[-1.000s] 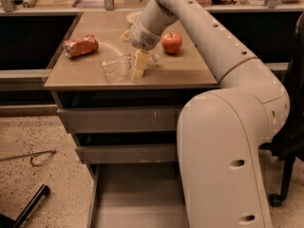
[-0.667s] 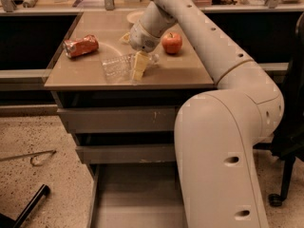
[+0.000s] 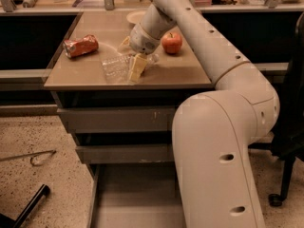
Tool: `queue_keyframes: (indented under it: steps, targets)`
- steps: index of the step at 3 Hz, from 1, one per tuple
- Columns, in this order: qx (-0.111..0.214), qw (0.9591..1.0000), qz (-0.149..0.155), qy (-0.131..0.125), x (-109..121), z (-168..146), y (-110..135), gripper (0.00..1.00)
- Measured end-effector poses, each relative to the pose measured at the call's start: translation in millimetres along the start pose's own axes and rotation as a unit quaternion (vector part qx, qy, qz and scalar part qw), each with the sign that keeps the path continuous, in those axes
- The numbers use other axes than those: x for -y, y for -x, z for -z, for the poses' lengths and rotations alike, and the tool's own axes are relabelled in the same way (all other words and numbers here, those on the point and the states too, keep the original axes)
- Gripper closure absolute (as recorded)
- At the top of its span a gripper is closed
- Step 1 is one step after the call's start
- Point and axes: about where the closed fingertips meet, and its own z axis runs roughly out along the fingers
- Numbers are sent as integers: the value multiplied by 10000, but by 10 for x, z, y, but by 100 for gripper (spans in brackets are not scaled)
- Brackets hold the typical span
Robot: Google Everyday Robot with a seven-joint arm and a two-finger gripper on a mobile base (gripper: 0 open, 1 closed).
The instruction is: Place water bottle into bottom drawer
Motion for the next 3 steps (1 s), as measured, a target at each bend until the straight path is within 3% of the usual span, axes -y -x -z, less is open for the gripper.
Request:
queue_keyframes:
  steps: [2, 3]
  targets:
    - [0, 10000, 0, 0, 0, 0, 0, 64]
    - [5, 9999, 53, -143, -79, 74, 139, 88]
